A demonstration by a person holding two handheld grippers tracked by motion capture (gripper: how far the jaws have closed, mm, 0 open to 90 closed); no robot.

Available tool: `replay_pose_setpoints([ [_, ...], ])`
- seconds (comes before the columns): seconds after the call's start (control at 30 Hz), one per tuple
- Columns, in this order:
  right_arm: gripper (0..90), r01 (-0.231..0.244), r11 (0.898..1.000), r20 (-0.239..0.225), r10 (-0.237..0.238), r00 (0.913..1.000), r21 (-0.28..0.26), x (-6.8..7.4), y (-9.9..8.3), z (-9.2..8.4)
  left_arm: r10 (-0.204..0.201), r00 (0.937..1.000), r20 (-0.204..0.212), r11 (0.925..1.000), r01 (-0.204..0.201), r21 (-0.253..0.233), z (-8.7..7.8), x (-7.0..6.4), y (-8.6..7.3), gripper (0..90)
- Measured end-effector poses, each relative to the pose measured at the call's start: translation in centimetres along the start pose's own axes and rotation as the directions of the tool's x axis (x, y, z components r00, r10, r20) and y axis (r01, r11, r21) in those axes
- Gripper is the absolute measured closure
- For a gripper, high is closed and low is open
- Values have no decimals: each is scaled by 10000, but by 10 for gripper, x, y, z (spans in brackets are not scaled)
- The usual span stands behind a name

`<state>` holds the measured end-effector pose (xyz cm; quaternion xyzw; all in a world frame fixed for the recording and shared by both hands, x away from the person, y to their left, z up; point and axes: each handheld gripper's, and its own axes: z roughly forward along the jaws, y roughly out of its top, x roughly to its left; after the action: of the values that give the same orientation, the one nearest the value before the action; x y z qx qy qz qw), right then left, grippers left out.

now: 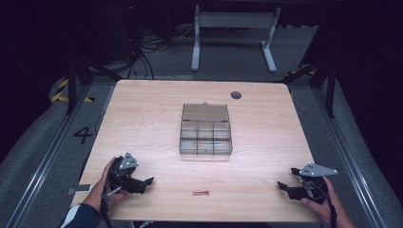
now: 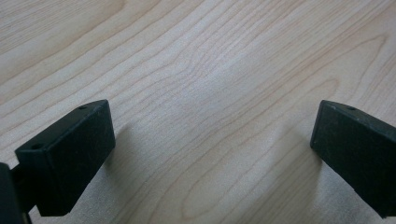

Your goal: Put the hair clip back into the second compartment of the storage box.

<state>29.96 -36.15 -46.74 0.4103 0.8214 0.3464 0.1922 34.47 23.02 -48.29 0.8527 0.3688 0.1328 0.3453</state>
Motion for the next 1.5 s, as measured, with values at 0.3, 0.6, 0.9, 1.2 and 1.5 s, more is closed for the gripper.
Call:
replay_pose_setpoints([
  [0.3,246,313,9993,-355,-306,9989,195,-2,3,-1,2,10000,4,10000,-2,-5,0,0,0,3],
  [0.6,359,964,9953,-943,-965,9909,-58,12,18,0,-32,10000,-42,10000,32,1,0,0,0,3],
  [0.9,438,1245,9899,-1791,-1350,9745,-684,30,50,5,-15,10000,-36,10000,15,-14,1,0,1,2],
  [1.2,464,1990,9770,-2241,-2114,9514,-769,59,78,22,-9,10000,-25,10000,9,-8,1,0,1,2],
  [1.5,470,2504,9633,-2726,-2676,9242,-965,88,96,40,-3,10000,-24,10000,3,-4,1,0,1,2],
])
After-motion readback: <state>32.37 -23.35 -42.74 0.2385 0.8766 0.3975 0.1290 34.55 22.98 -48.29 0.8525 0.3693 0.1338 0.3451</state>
